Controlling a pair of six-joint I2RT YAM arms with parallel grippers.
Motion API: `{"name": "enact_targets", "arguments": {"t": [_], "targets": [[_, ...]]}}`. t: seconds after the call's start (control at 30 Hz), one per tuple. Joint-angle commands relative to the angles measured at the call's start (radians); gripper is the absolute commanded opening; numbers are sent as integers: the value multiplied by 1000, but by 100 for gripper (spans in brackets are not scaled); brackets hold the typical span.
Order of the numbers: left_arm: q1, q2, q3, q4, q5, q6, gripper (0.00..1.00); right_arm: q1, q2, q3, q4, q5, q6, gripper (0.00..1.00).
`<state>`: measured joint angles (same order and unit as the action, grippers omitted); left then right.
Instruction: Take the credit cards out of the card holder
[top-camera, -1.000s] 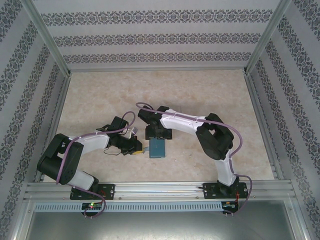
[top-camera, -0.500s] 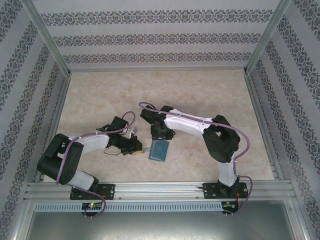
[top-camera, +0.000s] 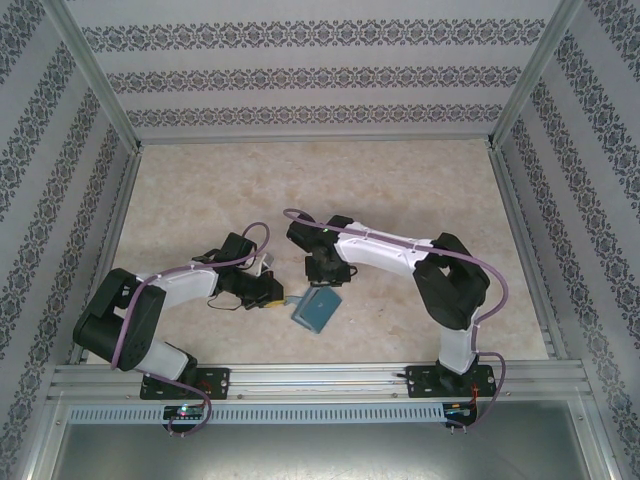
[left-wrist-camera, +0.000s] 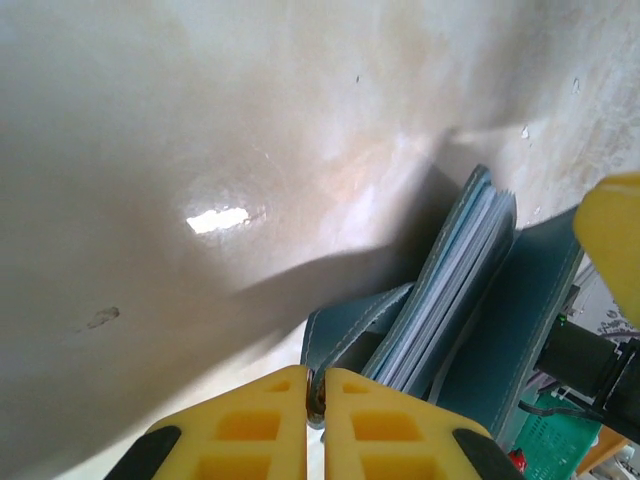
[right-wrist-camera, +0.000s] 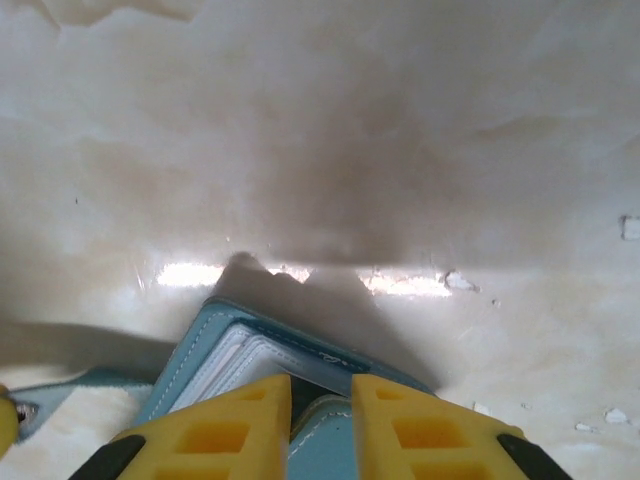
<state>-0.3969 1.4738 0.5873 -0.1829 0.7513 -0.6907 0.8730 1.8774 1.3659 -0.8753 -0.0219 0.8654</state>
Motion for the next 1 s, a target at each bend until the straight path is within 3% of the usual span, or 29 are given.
{"name": "enact_targets", "arguments": {"t": [0.0,0.53,0.97], "targets": [[12,-26,2,-16,-43,-25,10,-2,-57,-34,-31,-31,3,27],[11,-58,-25,19,-100,-96,10,17,-204,-214,21,-164,42,34],[11,-75,-32,46,-149,-145,7,132,-222,-270,43,-267,73,46]]}}
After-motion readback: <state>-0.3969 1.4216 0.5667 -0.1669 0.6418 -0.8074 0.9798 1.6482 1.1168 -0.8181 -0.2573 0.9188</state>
